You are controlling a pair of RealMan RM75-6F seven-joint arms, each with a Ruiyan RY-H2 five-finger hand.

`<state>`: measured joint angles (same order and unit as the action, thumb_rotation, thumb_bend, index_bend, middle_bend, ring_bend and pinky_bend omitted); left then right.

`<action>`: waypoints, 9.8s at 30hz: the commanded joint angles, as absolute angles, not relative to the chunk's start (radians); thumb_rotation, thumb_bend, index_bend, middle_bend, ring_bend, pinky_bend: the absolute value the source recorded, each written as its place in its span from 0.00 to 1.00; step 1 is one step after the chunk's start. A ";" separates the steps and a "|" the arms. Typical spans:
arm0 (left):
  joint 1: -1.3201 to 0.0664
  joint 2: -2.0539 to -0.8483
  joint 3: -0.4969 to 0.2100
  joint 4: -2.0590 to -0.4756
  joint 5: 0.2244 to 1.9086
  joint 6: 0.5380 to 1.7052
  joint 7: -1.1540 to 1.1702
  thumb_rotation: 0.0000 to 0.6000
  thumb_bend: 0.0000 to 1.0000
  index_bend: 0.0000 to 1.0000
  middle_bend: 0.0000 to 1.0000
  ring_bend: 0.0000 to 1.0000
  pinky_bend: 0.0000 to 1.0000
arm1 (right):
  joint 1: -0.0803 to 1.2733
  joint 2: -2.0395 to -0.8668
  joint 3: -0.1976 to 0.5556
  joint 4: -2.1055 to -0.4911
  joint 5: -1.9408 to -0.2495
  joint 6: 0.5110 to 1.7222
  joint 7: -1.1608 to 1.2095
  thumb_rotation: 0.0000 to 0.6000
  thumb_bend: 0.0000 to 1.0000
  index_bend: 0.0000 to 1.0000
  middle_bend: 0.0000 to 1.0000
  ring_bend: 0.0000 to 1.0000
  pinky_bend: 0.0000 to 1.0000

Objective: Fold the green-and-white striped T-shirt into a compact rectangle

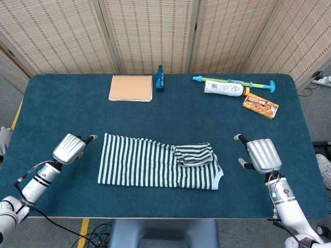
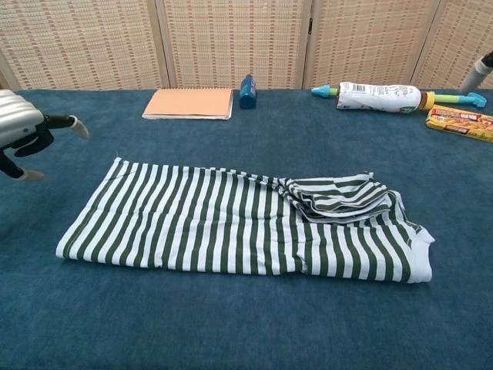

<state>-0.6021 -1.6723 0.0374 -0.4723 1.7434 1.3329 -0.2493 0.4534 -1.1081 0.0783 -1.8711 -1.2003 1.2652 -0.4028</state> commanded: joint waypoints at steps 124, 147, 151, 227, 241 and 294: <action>-0.632 -1.934 0.086 -0.309 1.657 1.347 -0.485 1.00 0.59 0.69 0.89 0.78 0.96 | 0.374 -1.114 0.138 -1.811 -1.179 1.226 -0.301 1.00 0.19 0.29 0.87 0.95 1.00; -0.511 -1.759 0.016 -0.428 1.542 1.281 -0.524 1.00 0.68 0.70 0.89 0.78 0.95 | 0.367 -1.122 0.141 -1.820 -1.207 1.240 -0.288 1.00 0.20 0.29 0.87 0.95 1.00; -0.491 -1.726 0.005 -0.420 1.516 1.229 -0.520 1.00 0.68 0.70 0.89 0.78 0.94 | 0.366 -1.124 0.141 -1.822 -1.211 1.243 -0.286 1.00 0.20 0.29 0.87 0.95 1.00; -1.110 -1.792 -0.302 -1.543 0.660 1.083 0.949 1.00 0.68 0.65 0.87 0.77 0.94 | 0.254 -1.037 0.143 -1.782 -1.232 1.297 -0.127 1.00 0.19 0.29 0.87 0.95 1.00; -1.153 -1.838 -0.285 -1.491 0.578 1.074 0.974 1.00 0.47 0.36 0.86 0.75 0.94 | 0.246 -1.035 0.144 -1.774 -1.226 1.292 -0.120 1.00 0.19 0.29 0.87 0.95 1.00; -0.870 -1.696 -0.035 -1.574 0.903 1.190 0.812 1.00 0.16 0.00 0.80 0.72 0.92 | 0.249 -1.040 0.151 -1.769 -1.237 1.280 -0.110 1.00 0.19 0.29 0.87 0.95 1.00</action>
